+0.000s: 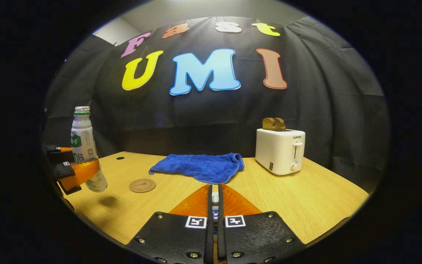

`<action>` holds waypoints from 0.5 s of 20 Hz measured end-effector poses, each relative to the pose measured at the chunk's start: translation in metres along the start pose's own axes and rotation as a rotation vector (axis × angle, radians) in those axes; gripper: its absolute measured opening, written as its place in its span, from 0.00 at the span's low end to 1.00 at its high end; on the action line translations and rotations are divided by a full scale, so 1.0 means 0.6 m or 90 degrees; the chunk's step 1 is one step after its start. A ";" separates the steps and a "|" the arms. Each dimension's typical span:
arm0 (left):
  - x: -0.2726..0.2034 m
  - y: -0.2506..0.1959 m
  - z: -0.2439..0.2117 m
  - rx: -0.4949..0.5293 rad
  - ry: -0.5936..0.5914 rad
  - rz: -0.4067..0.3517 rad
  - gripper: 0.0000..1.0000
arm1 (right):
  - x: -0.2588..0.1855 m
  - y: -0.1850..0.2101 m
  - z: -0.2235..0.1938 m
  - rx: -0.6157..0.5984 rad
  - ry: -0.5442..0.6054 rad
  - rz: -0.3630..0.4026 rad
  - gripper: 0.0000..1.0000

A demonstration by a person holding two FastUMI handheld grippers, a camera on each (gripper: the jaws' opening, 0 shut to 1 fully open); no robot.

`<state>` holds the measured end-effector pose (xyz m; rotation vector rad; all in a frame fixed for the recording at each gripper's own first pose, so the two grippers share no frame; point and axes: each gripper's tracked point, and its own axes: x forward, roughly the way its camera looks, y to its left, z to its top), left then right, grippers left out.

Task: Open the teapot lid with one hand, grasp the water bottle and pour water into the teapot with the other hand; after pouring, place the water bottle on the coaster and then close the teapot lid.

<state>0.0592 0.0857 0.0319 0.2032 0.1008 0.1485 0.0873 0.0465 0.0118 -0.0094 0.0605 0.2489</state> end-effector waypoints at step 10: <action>-0.007 0.036 -0.001 -0.006 -0.002 0.025 0.78 | 0.001 -0.008 -0.017 0.007 0.016 -0.008 0.04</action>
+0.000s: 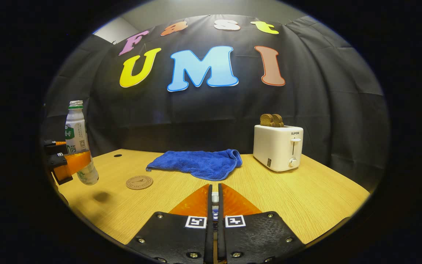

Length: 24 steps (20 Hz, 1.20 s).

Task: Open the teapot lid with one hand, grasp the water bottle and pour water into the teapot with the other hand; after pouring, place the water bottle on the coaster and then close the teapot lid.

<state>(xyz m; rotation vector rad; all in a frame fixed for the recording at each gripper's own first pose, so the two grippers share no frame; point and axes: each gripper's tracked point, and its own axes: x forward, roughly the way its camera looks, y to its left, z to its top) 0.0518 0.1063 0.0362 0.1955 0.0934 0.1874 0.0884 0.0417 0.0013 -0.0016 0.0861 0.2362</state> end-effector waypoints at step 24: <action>0.021 -0.012 -0.035 -0.037 0.025 -0.020 0.78 | -0.010 0.004 -0.011 0.020 0.009 0.009 0.33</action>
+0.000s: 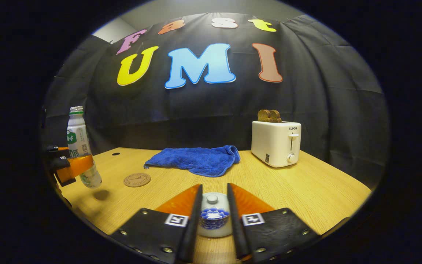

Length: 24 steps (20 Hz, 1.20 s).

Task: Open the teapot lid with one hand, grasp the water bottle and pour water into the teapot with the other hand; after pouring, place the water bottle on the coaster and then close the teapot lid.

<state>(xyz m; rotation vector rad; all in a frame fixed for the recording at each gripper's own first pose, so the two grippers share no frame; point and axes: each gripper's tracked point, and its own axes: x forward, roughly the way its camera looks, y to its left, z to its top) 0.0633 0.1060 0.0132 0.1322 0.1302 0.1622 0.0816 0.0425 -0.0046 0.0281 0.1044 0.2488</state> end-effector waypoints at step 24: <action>0.247 -0.058 -0.001 -0.109 0.062 -0.114 0.78 | -0.021 -0.017 0.036 0.011 -0.051 -0.014 0.88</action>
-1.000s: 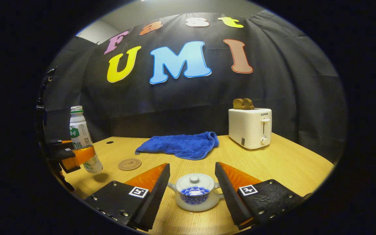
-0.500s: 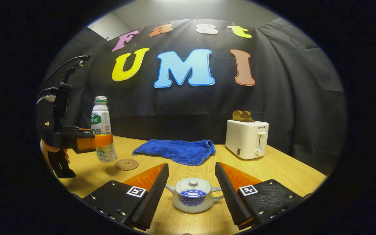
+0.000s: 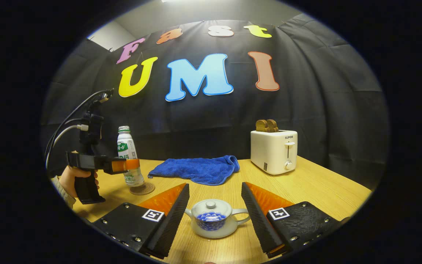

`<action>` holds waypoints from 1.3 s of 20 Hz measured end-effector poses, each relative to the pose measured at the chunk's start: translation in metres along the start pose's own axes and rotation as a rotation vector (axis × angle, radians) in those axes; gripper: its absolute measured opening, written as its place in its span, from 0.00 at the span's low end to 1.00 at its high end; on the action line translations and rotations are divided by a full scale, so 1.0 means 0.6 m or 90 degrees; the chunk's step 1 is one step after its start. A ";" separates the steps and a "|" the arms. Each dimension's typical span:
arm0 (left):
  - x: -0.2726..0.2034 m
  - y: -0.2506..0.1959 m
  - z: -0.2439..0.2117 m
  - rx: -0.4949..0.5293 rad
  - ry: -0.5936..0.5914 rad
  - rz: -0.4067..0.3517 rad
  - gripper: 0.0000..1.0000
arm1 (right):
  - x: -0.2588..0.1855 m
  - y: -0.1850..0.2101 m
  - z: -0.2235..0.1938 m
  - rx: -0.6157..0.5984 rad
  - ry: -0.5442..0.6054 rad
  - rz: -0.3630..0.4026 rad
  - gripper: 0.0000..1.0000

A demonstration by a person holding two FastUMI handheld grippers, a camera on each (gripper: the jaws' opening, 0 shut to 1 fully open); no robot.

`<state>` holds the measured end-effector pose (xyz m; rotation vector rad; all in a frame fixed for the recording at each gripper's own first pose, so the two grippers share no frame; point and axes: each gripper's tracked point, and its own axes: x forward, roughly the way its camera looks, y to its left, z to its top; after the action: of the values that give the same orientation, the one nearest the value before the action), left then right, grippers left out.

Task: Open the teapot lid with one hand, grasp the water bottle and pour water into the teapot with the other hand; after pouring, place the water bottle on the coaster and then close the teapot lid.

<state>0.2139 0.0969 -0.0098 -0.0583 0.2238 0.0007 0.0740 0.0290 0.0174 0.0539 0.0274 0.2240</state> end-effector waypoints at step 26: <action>0.001 -0.002 -0.010 0.012 -0.011 0.004 1.00 | 0.002 -0.003 0.000 0.005 0.004 -0.001 0.88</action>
<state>0.2129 0.0955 -0.0158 -0.0383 0.2060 0.0060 0.0754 0.0273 0.0172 0.0610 0.0339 0.2221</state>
